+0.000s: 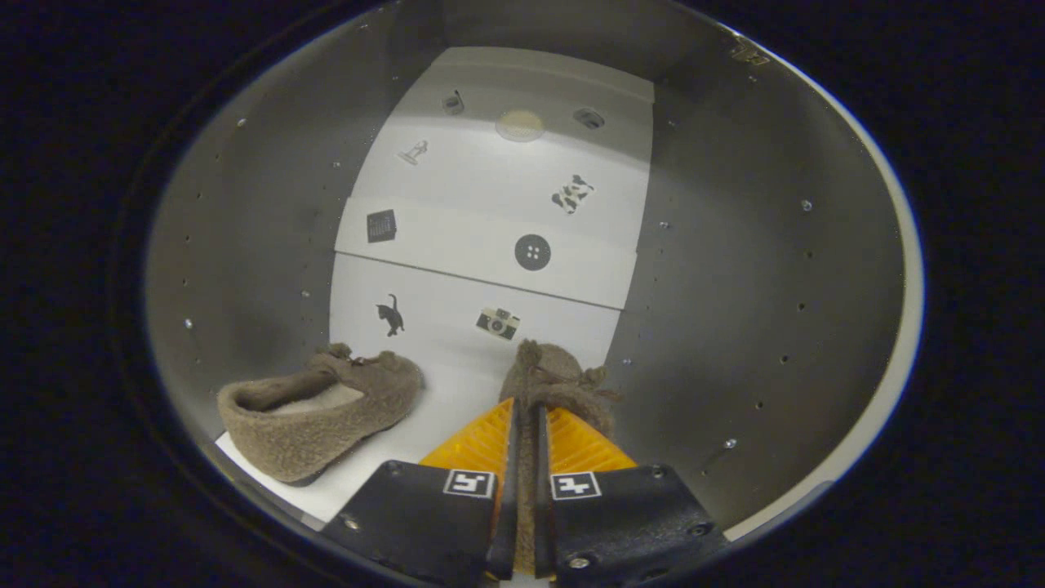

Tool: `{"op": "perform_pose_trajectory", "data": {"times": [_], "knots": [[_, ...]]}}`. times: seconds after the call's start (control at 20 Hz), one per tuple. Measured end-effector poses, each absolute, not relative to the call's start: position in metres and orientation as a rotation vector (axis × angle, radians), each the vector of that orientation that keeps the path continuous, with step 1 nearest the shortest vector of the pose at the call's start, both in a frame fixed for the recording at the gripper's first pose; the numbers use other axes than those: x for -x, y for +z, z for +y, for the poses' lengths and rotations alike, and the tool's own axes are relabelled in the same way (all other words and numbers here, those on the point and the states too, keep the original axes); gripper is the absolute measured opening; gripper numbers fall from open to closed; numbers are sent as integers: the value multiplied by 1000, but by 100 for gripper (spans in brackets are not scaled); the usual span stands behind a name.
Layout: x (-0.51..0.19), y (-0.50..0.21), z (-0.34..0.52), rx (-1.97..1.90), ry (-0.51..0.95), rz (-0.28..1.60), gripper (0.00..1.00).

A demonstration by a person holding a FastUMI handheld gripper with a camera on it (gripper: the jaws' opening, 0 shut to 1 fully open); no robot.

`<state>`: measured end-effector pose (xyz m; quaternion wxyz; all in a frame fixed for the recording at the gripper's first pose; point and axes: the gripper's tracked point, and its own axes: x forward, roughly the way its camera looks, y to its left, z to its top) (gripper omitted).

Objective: Open the shoe cabinet door, grab the shoes and put them into the shoe cabinet, then close the shoe cabinet door.

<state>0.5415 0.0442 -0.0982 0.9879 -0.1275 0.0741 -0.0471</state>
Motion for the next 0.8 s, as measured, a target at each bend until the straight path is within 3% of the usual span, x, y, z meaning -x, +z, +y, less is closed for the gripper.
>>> {"op": "perform_pose_trajectory", "data": {"times": [0.35, 0.55, 0.8], "knots": [[-502, -63, 40, 263, -118, 84, 100], [-454, -40, 49, 215, -87, 66, 100], [-361, -15, 93, 80, 64, 92, 100]]}}
